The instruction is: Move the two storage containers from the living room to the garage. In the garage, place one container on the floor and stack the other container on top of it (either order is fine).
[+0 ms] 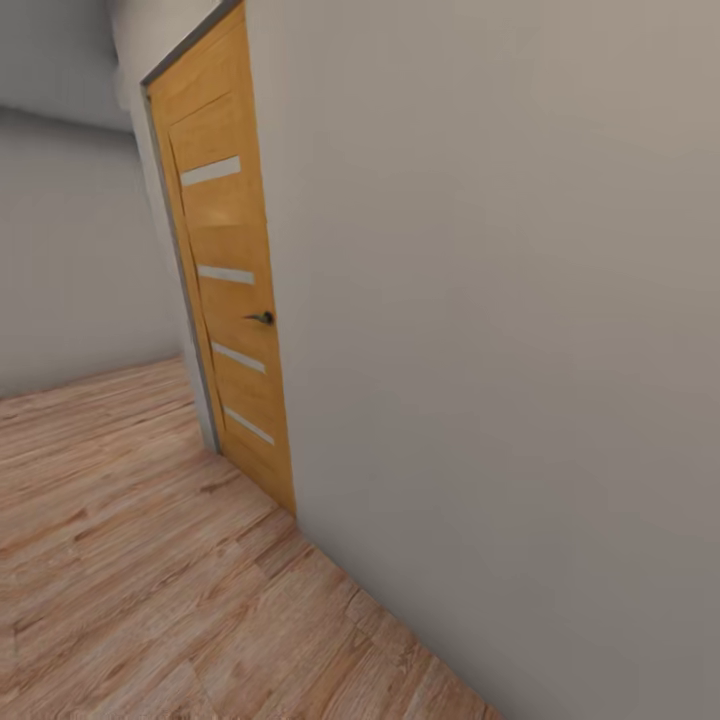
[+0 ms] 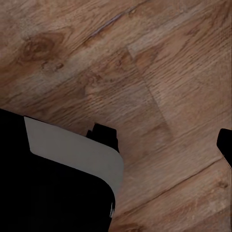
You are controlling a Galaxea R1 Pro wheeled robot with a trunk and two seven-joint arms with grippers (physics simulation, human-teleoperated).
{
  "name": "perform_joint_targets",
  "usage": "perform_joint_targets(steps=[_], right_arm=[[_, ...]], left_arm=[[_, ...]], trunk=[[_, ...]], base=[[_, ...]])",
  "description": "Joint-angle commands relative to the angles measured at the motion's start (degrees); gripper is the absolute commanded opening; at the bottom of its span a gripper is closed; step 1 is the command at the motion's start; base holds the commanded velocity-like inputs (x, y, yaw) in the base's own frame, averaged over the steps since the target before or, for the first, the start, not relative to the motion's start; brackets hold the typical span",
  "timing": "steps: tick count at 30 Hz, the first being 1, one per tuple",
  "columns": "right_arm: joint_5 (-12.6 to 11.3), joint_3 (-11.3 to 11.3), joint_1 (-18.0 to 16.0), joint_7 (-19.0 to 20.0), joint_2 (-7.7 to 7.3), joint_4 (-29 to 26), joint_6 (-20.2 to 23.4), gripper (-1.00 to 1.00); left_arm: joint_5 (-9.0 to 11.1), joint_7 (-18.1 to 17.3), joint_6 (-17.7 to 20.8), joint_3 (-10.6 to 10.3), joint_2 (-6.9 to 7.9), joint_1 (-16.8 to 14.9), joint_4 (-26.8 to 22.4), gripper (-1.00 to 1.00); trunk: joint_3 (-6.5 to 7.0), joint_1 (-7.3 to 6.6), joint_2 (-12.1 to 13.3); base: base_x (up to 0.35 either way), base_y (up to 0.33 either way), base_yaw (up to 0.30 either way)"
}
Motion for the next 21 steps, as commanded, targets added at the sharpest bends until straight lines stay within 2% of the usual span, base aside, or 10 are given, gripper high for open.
perform_joint_targets(steps=[1, 21], right_arm=[[-0.57, 0.49, -0.07, 0.03, 0.03, 0.18, -0.34, 1.00], [-0.63, 0.49, -0.07, 0.56, 0.03, 0.18, -0.24, 1.00]], left_arm=[[0.55, -0.04, -0.18, 0.06, 0.00, -0.01, 0.02, 1.00], [0.72, -0.04, -0.41, -0.03, 0.10, -0.01, 0.04, 1.00]], trunk=[[-0.05, 0.00, -0.03], [-0.05, 0.00, -0.03]], base=[[0.000, 0.000, 0.298], [0.000, 0.000, 0.298]])
